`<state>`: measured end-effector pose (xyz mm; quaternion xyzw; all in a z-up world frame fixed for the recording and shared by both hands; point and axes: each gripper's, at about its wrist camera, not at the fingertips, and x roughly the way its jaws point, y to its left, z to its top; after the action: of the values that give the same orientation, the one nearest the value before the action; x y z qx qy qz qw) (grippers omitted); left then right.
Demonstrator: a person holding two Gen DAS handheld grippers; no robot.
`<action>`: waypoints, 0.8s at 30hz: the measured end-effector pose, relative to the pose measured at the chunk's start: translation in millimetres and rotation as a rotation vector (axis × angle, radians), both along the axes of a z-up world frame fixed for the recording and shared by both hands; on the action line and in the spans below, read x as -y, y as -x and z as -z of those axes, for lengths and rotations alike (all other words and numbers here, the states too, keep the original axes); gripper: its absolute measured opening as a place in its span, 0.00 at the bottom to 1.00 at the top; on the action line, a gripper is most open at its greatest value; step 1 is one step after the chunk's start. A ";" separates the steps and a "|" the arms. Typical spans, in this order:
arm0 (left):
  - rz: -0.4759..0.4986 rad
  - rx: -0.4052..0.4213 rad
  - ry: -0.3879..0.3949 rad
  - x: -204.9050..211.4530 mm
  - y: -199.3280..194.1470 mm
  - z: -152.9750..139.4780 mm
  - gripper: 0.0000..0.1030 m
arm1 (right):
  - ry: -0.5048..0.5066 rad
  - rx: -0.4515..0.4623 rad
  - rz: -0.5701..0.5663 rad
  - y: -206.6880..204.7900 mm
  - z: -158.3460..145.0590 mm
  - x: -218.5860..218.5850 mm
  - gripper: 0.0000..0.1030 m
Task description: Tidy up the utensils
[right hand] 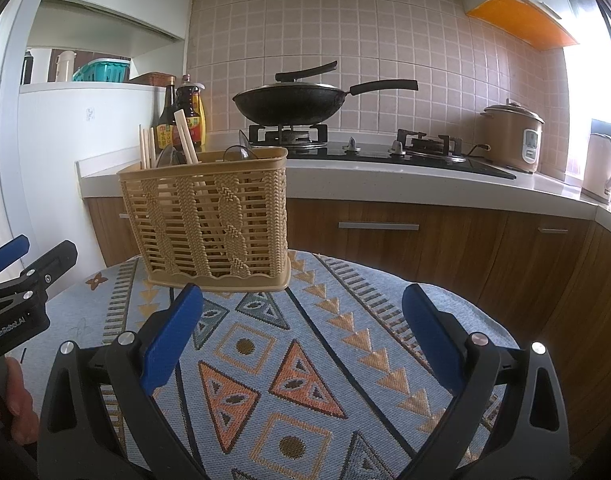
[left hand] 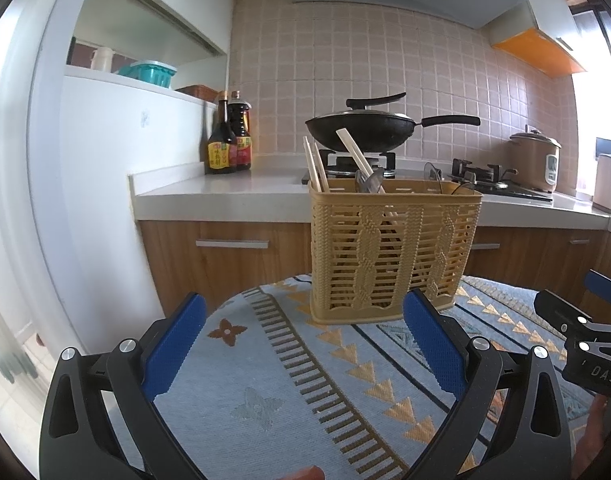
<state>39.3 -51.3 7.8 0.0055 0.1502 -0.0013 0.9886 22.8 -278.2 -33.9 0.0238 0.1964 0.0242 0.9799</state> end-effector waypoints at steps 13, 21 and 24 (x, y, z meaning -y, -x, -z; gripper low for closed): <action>-0.013 0.037 -0.035 5.1 8.0 -4.4 0.93 | 0.009 -0.001 0.001 -1.5 3.1 -1.3 0.92; -0.013 0.019 -0.029 4.3 4.7 -3.0 0.93 | 0.017 -0.001 0.002 -1.0 3.5 -2.0 0.92; -0.013 0.004 -0.023 3.7 1.8 -1.1 0.93 | 0.025 0.003 -0.001 0.5 3.0 -3.2 0.92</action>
<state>37.5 -55.0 8.9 0.0161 0.1483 0.0068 0.9888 22.3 -275.1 -37.0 0.0112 0.1952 0.0222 0.9805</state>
